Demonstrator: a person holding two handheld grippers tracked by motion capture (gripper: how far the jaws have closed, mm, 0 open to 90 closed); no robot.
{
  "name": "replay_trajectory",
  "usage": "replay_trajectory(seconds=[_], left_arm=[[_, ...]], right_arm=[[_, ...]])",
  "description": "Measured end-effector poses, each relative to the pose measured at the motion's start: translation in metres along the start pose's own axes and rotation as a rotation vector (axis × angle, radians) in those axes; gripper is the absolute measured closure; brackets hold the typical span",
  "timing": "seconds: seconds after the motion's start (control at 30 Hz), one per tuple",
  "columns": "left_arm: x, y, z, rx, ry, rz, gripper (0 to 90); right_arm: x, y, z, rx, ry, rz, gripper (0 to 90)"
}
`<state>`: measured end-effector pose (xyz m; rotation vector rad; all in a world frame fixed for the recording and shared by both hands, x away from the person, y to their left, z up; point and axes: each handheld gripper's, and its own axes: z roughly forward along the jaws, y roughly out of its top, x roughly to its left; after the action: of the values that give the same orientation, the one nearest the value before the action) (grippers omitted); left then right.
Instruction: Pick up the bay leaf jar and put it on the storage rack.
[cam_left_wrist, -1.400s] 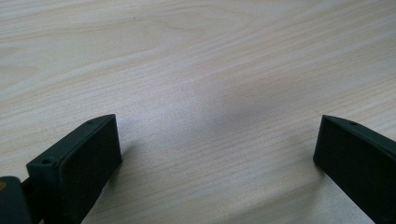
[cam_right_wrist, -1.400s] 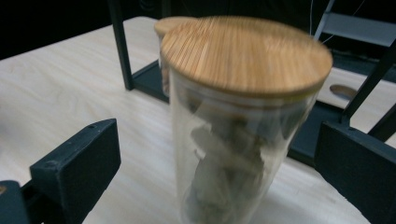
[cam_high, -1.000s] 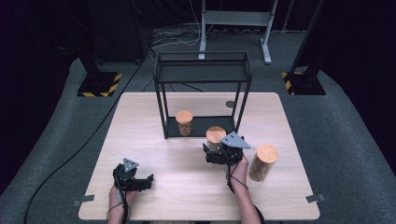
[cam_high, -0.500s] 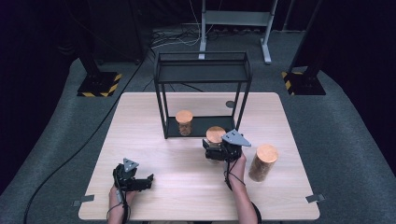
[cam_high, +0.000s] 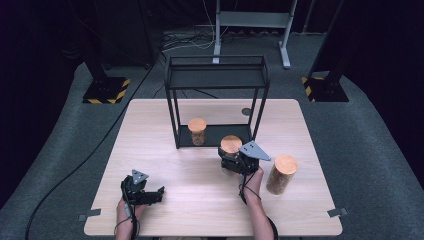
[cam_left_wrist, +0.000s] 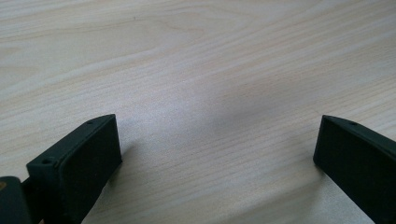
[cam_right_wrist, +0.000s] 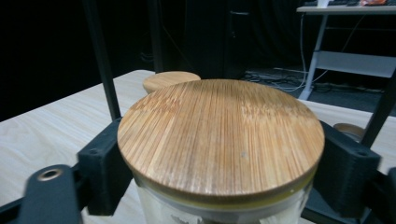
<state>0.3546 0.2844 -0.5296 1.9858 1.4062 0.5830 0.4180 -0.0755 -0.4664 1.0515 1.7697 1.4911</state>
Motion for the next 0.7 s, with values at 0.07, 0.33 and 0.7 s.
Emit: replay_trajectory(seconds=[0.07,0.33,0.7], left_arm=[[0.0000,0.0000,0.0000,0.000,0.000,0.000,0.0],[0.0000,0.0000,0.0000,0.000,0.000,0.000,0.0],[0.0000,0.0000,0.0000,0.000,0.000,0.000,0.0]], right_arm=[[-0.0008,-0.0007,-0.0006,-0.006,0.000,0.005,21.2],[0.0018,-0.0005,-0.0014,-0.016,-0.007,-0.015,24.5],[0.0044,0.0012,-0.0020,-0.019,-0.018,-0.019,25.0]])
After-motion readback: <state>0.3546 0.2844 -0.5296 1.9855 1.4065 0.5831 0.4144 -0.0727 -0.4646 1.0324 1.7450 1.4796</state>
